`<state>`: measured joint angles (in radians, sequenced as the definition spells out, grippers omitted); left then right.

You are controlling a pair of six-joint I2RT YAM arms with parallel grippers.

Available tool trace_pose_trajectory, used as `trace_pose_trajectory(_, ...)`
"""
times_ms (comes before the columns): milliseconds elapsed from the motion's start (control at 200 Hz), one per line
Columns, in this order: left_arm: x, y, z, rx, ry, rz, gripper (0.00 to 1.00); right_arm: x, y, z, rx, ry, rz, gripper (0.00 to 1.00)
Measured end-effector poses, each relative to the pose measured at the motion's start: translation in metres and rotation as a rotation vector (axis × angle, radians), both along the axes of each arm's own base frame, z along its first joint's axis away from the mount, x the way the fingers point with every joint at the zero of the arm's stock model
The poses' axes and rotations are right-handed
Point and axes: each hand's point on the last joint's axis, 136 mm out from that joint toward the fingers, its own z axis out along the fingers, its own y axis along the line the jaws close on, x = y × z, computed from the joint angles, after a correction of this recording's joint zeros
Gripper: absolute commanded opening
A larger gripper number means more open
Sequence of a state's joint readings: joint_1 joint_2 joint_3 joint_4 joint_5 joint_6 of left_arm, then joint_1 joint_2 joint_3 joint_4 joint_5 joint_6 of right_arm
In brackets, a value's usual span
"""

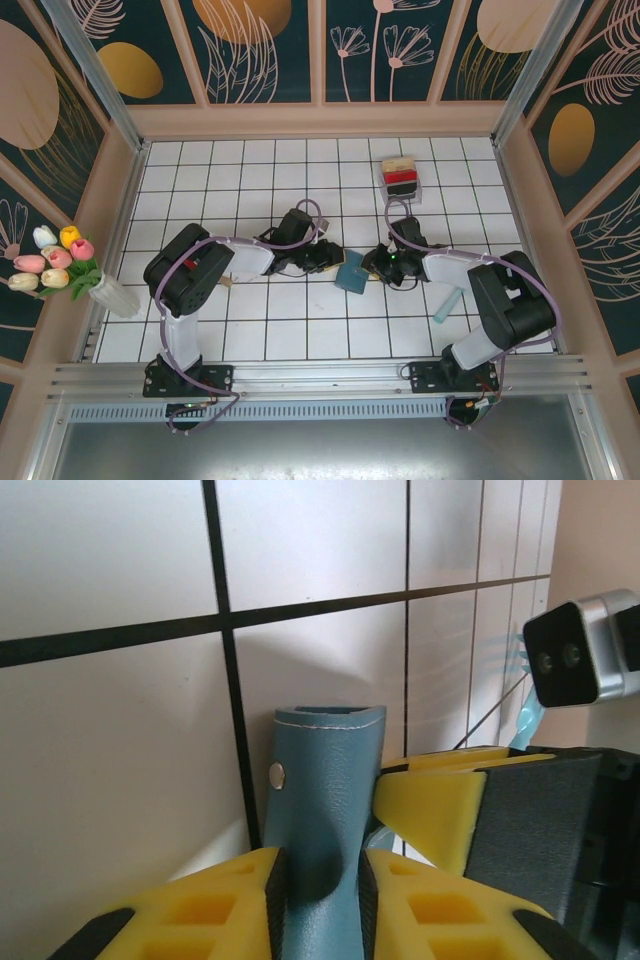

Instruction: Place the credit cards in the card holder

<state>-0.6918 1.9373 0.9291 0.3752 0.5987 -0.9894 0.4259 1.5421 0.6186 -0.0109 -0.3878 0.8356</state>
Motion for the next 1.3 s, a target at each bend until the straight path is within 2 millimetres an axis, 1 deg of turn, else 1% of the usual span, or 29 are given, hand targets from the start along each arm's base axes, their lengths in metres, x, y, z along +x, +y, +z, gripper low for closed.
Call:
trace_pose_trajectory(120,0.001,-0.003,0.007,-0.024,-0.013,-0.007,0.27,0.000,0.000,0.000,0.000,0.000,-0.001,0.29)
trace_pose_trajectory(165,0.001,-0.004,0.009,-0.032,-0.013,-0.010,0.21,0.000,0.000,0.000,0.000,0.000,-0.001,0.29)
trace_pose_trajectory(375,0.002,-0.005,0.018,-0.046,-0.042,-0.020,0.00,0.000,0.000,0.000,0.000,-0.001,-0.002,0.31)
trace_pose_trajectory(540,0.001,-0.006,0.023,-0.054,-0.053,-0.023,0.00,0.005,-0.006,0.004,-0.037,-0.029,-0.015,0.34)
trace_pose_trajectory(651,-0.003,-0.008,0.023,-0.057,-0.055,-0.032,0.00,0.008,-0.008,0.013,-0.071,-0.070,-0.018,0.39)
trace_pose_trajectory(776,-0.008,-0.008,0.021,-0.055,-0.051,-0.037,0.00,0.009,0.004,0.028,-0.073,-0.126,0.013,0.43)
trace_pose_trajectory(851,-0.010,-0.008,0.019,-0.055,-0.044,-0.037,0.00,0.010,0.011,0.032,-0.080,-0.144,0.027,0.43)
trace_pose_trajectory(926,-0.009,-0.006,0.018,-0.050,-0.047,-0.025,0.00,0.012,0.011,0.034,-0.107,-0.150,0.020,0.43)
trace_pose_trajectory(941,-0.009,-0.005,0.017,-0.046,-0.050,-0.018,0.02,0.012,0.011,0.034,-0.113,-0.150,0.018,0.42)
trace_pose_trajectory(966,-0.009,-0.003,0.016,-0.040,-0.050,-0.009,0.09,0.013,0.009,0.033,-0.126,-0.148,0.013,0.41)
trace_pose_trajectory(986,-0.009,-0.001,0.015,-0.034,-0.053,0.000,0.13,0.014,0.007,0.032,-0.138,-0.147,0.007,0.39)
trace_pose_trajectory(1031,-0.010,0.004,0.014,-0.018,-0.060,0.017,0.17,0.013,0.005,0.028,-0.156,-0.139,0.003,0.36)
trace_pose_trajectory(1076,-0.008,0.008,0.014,0.001,-0.063,0.037,0.24,0.012,0.003,0.024,-0.168,-0.125,0.002,0.30)
trace_pose_trajectory(1126,-0.006,0.011,0.013,0.020,-0.071,0.054,0.26,0.010,0.002,0.021,-0.175,-0.114,0.006,0.28)
trace_pose_trajectory(1176,-0.004,0.013,0.011,0.034,-0.077,0.064,0.32,0.009,0.002,0.020,-0.175,-0.111,0.008,0.28)
trace_pose_trajectory(1261,-0.004,0.017,0.006,0.061,-0.072,0.076,0.34,0.009,0.004,0.021,-0.167,-0.112,0.013,0.27)
trace_pose_trajectory(1301,-0.004,0.017,0.004,0.068,-0.068,0.077,0.38,0.008,0.004,0.021,-0.164,-0.109,0.015,0.27)
